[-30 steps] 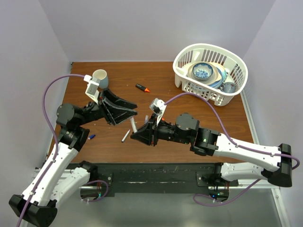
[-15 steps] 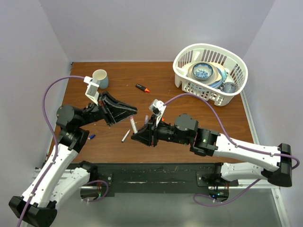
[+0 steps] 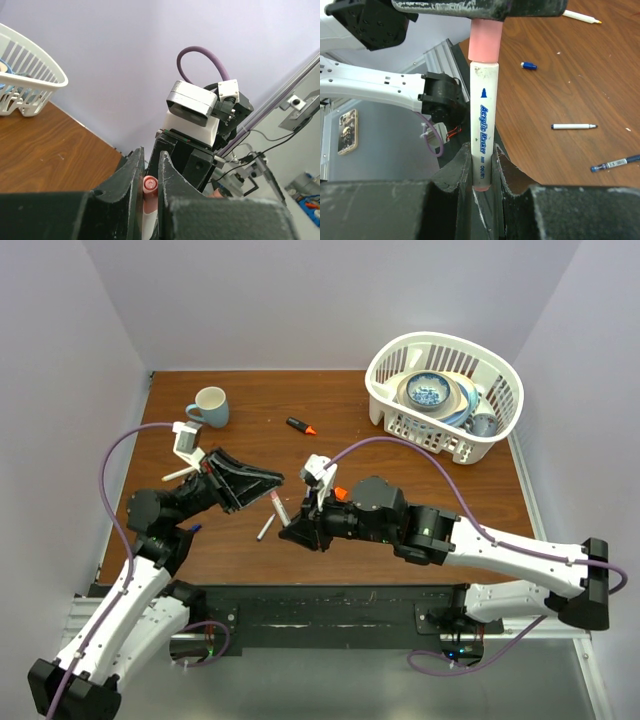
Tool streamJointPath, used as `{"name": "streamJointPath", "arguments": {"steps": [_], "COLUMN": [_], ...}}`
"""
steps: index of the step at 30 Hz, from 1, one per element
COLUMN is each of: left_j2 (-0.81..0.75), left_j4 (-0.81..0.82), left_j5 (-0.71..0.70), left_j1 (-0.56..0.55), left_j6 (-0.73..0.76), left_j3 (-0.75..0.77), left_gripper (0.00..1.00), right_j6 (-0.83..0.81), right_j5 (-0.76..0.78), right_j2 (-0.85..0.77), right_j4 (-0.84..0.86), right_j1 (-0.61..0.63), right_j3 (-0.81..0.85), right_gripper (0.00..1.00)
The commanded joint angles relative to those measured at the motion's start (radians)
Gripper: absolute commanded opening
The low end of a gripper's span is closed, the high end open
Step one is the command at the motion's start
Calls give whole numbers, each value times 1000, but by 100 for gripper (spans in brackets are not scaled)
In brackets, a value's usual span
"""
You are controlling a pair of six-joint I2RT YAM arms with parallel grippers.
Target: Insert the pens into the pen caps
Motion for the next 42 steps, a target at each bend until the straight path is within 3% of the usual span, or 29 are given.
{"name": "streamJointPath", "arguments": {"steps": [1, 4, 8, 13, 18, 27, 30, 35, 37, 40, 42], "left_j2": [23, 14, 9, 21, 18, 46, 26, 57, 60, 78, 84], "left_j4": [51, -31, -368, -462, -294, -532, -331, -571, -524, -172, -110], "left_j5": [132, 131, 142, 153, 171, 113, 151, 94, 93, 152, 151], "left_j1": [-17, -31, -34, -35, -37, -69, -75, -83, -85, -98, -118], "left_j6": [-126, -65, 186, 239, 119, 333, 201, 377, 373, 114, 87], "left_j3": [-69, -48, 50, 52, -48, -51, -123, -39, -63, -190, -216], "left_gripper": [0, 0, 0, 0, 0, 0, 0, 0, 0, 0, 0], "right_j6": [-62, -63, -58, -91, -103, -118, -112, -111, -103, -98, -126], "right_j5": [60, 94, 117, 129, 114, 102, 70, 71, 71, 38, 60], "right_j2": [15, 14, 15, 34, 69, 118, 144, 170, 173, 193, 198], "right_j4": [254, 284, 252, 214, 215, 188, 202, 203, 225, 252, 243], "right_j1": [-9, -10, -15, -15, -16, -56, -82, -95, -102, -115, -115], "right_j3": [149, 155, 217, 270, 309, 424, 454, 508, 507, 514, 530], "right_gripper": [0, 0, 0, 0, 0, 0, 0, 0, 0, 0, 0]}}
